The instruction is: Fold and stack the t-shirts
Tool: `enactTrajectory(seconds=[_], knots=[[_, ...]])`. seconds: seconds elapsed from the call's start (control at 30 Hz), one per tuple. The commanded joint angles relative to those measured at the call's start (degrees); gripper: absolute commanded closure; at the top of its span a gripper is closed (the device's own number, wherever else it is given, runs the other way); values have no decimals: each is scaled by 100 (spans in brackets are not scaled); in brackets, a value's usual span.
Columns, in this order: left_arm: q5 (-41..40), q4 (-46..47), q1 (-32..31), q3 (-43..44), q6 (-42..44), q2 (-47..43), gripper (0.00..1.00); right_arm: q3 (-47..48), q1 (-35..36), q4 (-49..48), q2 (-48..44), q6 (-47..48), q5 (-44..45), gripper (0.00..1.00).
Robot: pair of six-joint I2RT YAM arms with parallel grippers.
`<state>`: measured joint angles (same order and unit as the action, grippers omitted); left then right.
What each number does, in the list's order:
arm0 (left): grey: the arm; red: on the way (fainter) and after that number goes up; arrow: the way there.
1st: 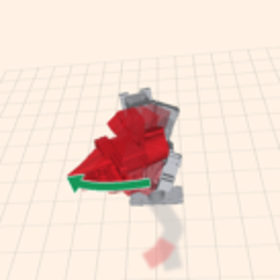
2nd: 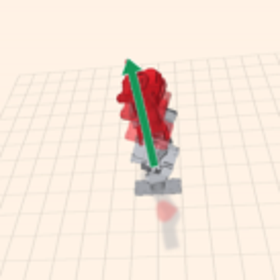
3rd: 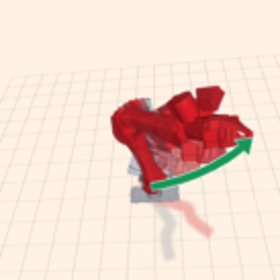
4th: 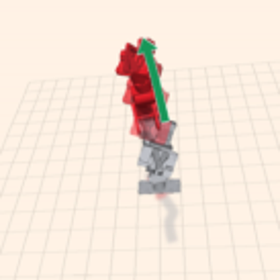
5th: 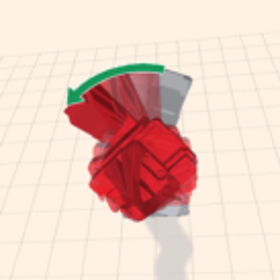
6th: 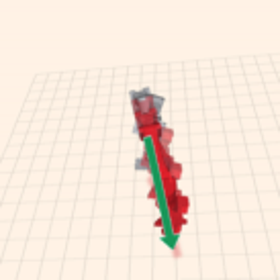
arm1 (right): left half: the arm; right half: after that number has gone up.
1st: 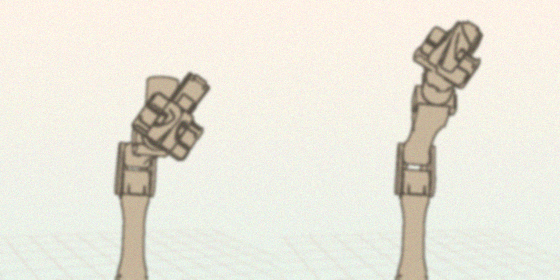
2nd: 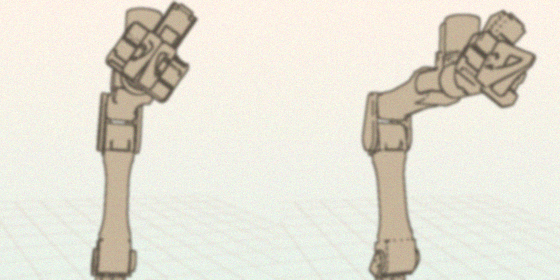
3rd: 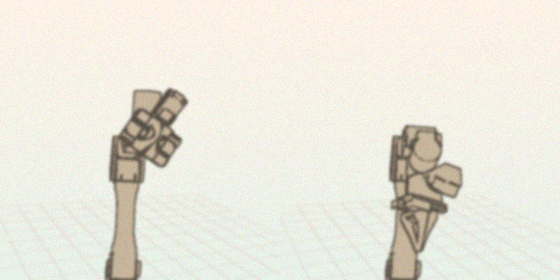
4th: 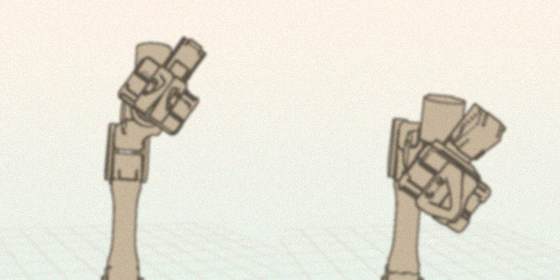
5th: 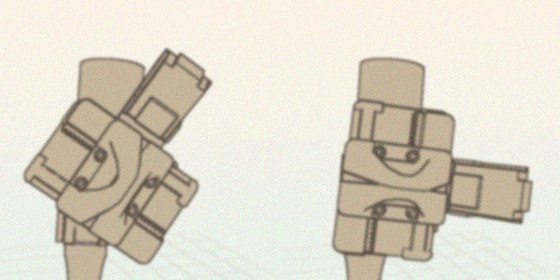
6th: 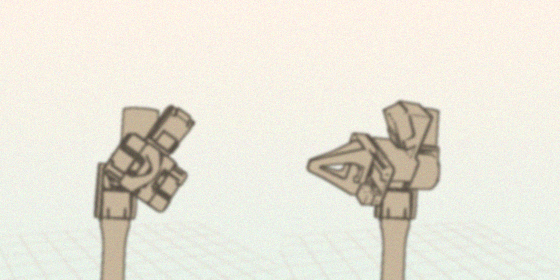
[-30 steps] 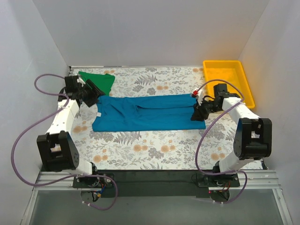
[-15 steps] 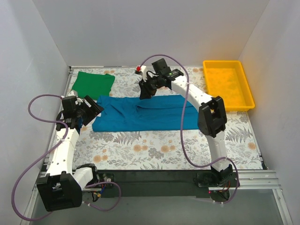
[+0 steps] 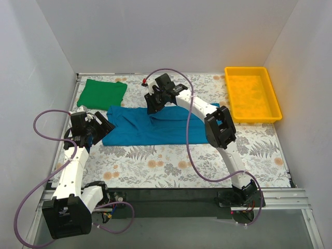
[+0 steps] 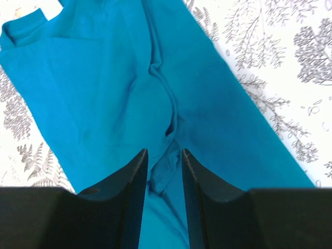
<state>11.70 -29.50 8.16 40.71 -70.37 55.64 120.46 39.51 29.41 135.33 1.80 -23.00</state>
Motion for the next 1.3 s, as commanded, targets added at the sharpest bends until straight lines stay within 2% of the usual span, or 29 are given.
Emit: enactTrajectory(seconds=[0.0,0.67,0.93,1.27], knots=[[-63,137,36,-54,93,-141,29,328,57,-330,134,-136,138,61],[-37,163,36,-116,76,-150,29,522,198,-480,521,-303,446,60],[-45,172,36,-116,67,-150,29,425,207,-489,460,-277,393,71],[-54,181,36,-125,76,-167,29,337,215,-489,424,-268,385,76]])
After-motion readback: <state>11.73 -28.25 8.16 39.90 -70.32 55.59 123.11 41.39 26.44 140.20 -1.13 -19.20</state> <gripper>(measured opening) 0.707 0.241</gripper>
